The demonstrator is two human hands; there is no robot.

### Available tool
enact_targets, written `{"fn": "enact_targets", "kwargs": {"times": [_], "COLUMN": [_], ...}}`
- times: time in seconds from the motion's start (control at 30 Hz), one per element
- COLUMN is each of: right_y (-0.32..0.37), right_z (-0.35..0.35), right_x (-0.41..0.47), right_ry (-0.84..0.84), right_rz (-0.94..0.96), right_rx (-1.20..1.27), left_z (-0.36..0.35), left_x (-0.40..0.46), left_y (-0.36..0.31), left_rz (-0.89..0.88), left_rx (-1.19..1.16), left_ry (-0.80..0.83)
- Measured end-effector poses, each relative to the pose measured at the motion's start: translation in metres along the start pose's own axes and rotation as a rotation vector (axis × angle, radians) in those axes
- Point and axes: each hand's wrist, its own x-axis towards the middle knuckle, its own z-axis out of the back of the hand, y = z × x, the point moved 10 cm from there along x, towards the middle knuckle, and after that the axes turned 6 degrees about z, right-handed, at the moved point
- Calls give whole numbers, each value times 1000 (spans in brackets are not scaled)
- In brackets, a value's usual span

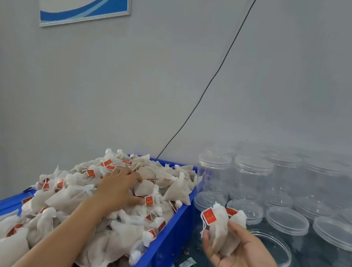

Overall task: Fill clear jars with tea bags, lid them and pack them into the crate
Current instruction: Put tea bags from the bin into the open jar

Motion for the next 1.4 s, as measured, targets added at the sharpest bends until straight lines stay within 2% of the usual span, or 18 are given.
{"fn": "enact_targets", "kwargs": {"times": [0.23, 0.3, 0.4, 0.5, 0.63, 0.7, 0.77, 0.83, 0.87, 0.93, 1.0, 1.07, 1.17, 1.3, 1.4], "right_y": [13, 11, 8, -3, -13, -9, -3, 7, 13, 20, 23, 25, 24, 17, 11], "right_z": [-3, 0, 3, 1, -7, -15, -23, -16, -7, 6, 9, 9, 12, 13, 13], "right_x": [-7, -8, -5, -3, 2, 4, 1, 2, 4, 4, 2, 0, 1, 7, 9], "right_ry": [-8, -16, -15, 25, 116, 206, 299, 223, 141, 27, -10, -24, -54, -23, -21], "right_rz": [112, 94, 58, -17, -60, -6, 66, 148, 185, 216, 231, 247, 231, 187, 157], "right_rx": [-91, -138, -133, -130, -56, -23, -27, -67, -82, -60, -80, -113, -98, -104, -118], "left_z": [28, 37, 51, 51, 36, 25, 10, 0, 1, 19, 36, 39, 16, 2, 10], "left_x": [0, -6, -17, -21, -32, -43, -63, -74, -72, -53, -28, -10, 6, 14, 15], "left_y": [-2, 4, 11, -8, -66, -107, -139, -146, -141, -115, -72, -29, 9, 14, 9], "left_rz": [5, 50, 98, 45, -155, -373, -587, -704, -711, -620, -416, -180, 53, 135, 112], "left_rx": [-94, -272, -712, -1013, -1252, -1165, -976, -790, -731, -672, -524, -349, -189, 76, 134], "left_ry": [-344, -443, -542, -481, -232, -15, 230, 383, 378, 183, -116, -270, -184, -116, -193]}}
